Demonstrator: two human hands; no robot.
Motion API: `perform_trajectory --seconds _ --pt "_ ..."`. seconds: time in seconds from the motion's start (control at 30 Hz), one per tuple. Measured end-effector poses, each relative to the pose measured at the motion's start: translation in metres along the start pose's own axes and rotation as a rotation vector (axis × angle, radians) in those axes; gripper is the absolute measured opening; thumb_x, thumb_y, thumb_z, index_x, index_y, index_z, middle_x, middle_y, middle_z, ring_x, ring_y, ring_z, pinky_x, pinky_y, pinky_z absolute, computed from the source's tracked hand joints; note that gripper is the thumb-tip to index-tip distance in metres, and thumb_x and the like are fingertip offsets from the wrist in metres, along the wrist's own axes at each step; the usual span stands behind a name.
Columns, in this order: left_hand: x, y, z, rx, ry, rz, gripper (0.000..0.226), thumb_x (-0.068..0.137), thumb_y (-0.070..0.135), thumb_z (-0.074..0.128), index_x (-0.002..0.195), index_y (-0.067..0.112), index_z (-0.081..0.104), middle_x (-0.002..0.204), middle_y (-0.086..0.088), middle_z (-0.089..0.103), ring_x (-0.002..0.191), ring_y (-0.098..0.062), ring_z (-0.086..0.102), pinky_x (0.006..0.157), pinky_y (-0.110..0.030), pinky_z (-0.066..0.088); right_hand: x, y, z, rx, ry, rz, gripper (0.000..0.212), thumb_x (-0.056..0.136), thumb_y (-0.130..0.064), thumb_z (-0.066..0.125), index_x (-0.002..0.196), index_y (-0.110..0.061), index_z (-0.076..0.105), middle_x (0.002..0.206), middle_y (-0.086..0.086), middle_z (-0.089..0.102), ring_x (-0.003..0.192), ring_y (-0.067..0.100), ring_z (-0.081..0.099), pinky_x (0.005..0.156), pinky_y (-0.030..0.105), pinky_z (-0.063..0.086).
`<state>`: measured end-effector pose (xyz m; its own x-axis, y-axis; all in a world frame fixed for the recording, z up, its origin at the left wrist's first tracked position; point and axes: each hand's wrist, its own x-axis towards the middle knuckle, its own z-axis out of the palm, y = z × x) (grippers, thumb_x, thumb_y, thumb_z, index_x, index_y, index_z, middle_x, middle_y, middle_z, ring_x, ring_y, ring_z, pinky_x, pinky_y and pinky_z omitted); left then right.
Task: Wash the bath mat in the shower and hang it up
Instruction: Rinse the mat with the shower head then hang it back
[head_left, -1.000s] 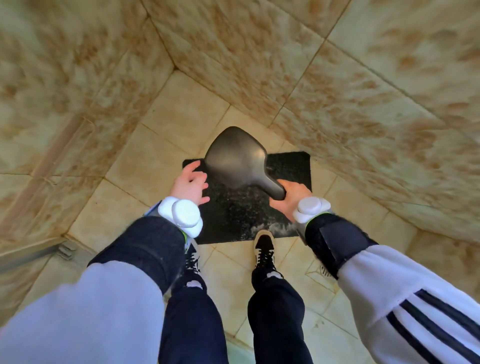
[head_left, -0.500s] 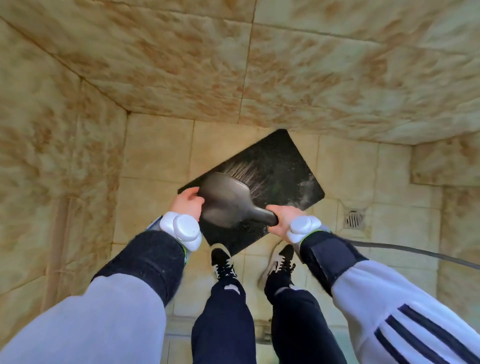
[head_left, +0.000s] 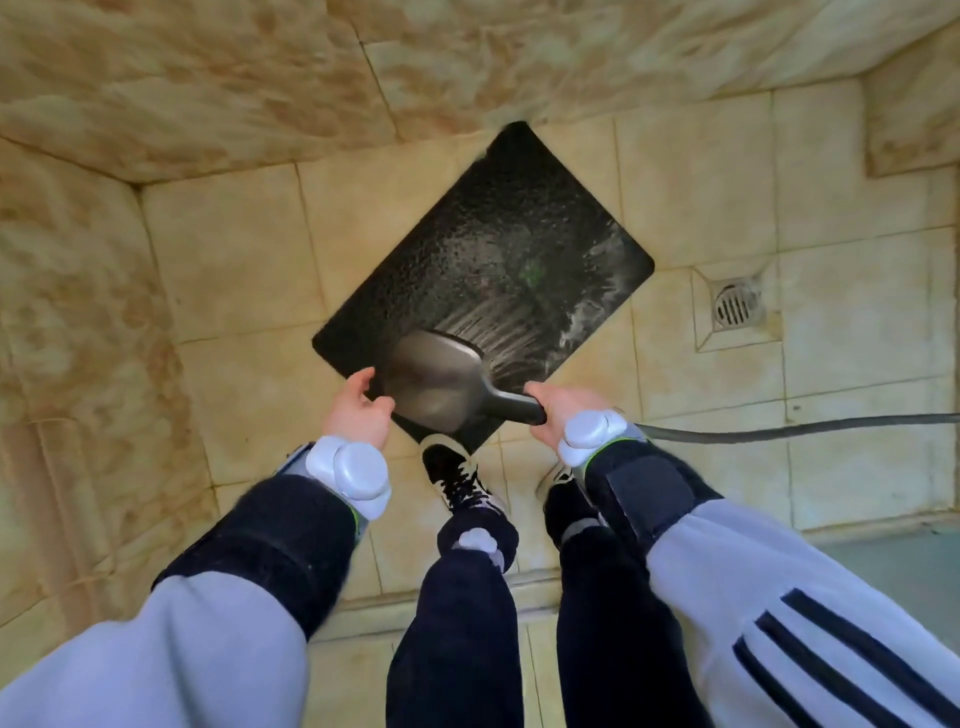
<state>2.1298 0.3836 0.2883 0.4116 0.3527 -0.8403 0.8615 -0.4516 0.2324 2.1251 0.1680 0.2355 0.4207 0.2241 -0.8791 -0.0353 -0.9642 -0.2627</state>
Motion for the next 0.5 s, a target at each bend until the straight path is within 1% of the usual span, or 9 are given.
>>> perform_trajectory --seconds 0.03,0.07,0.1,0.13,0.17,0.2,0.33,0.43,0.5 --pt "0.003 0.001 0.004 0.042 0.019 0.006 0.050 0.096 0.010 0.042 0.144 0.017 0.035 0.096 0.005 0.057 0.104 -0.029 0.054 0.093 -0.030 0.041 0.003 0.003 0.002 0.019 0.014 -0.013 0.016 0.087 -0.016 0.053 0.097 -0.021 0.043 0.080 0.000 0.053 0.073 0.025 0.051 0.063 0.029 0.039" --pt "0.003 0.002 0.001 0.060 0.027 0.008 0.051 0.096 0.010 0.042 0.145 0.017 0.033 0.092 0.006 0.055 0.104 -0.027 0.053 0.094 -0.030 0.040 0.004 0.001 0.001 0.030 0.020 -0.037 0.017 0.088 -0.017 0.054 0.101 -0.020 0.045 0.081 0.000 0.053 0.075 0.026 0.052 0.064 0.030 0.040" --pt "0.004 0.005 0.003 0.078 0.015 0.010 0.051 0.096 0.010 0.042 0.146 0.016 0.033 0.103 0.003 0.057 0.107 -0.026 0.053 0.096 -0.030 0.039 0.006 0.004 0.002 0.051 0.016 -0.047 0.018 0.088 -0.018 0.054 0.104 -0.020 0.047 0.082 0.000 0.053 0.076 0.026 0.053 0.065 0.030 0.040" --pt "0.006 0.006 0.006 0.088 -0.003 0.012 0.050 0.096 0.011 0.042 0.146 0.017 0.033 0.122 -0.001 0.056 0.113 -0.027 0.053 0.099 -0.031 0.039 0.009 0.006 0.003 0.069 0.010 -0.048 0.017 0.089 -0.019 0.055 0.104 -0.020 0.048 0.083 0.000 0.053 0.077 0.026 0.053 0.066 0.030 0.041" --pt "0.009 0.007 0.007 0.101 -0.020 0.011 0.050 0.096 0.012 0.041 0.145 0.017 0.034 0.136 -0.003 0.050 0.117 -0.030 0.053 0.101 -0.033 0.038 0.011 0.008 0.005 0.079 0.001 -0.044 0.016 0.089 -0.018 0.055 0.103 -0.020 0.048 0.083 0.000 0.053 0.077 0.026 0.052 0.066 0.030 0.040" --pt "0.011 0.007 0.009 0.113 -0.039 0.010 0.048 0.096 0.012 0.041 0.144 0.017 0.036 0.142 -0.004 0.046 0.121 -0.031 0.052 0.104 -0.035 0.039 0.013 0.010 0.008 0.086 -0.009 -0.041 0.016 0.088 -0.017 0.055 0.104 -0.019 0.050 0.083 0.000 0.054 0.076 0.026 0.052 0.066 0.030 0.040" --pt "0.013 0.012 0.016 0.083 -0.093 0.008 0.046 0.096 0.012 0.042 0.142 0.016 0.040 0.144 -0.005 0.045 0.130 -0.029 0.045 0.110 -0.043 0.038 0.014 0.019 0.014 0.069 -0.031 0.007 0.023 0.086 -0.015 0.055 0.108 -0.018 0.052 0.086 0.001 0.057 0.075 0.025 0.053 0.065 0.028 0.038" --pt "0.013 0.020 0.025 0.060 -0.100 0.002 0.045 0.097 0.011 0.043 0.141 0.016 0.041 0.144 -0.005 0.045 0.131 -0.027 0.044 0.110 -0.042 0.037 0.015 0.029 0.007 0.025 -0.022 0.076 0.026 0.086 -0.017 0.054 0.112 -0.019 0.049 0.097 0.005 0.064 0.077 0.026 0.055 0.065 0.029 0.042" --pt "0.013 0.028 0.031 0.053 -0.095 0.002 0.044 0.096 0.011 0.043 0.140 0.018 0.042 0.143 -0.005 0.046 0.130 -0.027 0.045 0.109 -0.042 0.038 0.015 0.037 -0.004 0.022 0.004 0.119 0.026 0.089 -0.019 0.054 0.114 -0.020 0.048 0.102 0.006 0.065 0.081 0.028 0.057 0.070 0.031 0.047"
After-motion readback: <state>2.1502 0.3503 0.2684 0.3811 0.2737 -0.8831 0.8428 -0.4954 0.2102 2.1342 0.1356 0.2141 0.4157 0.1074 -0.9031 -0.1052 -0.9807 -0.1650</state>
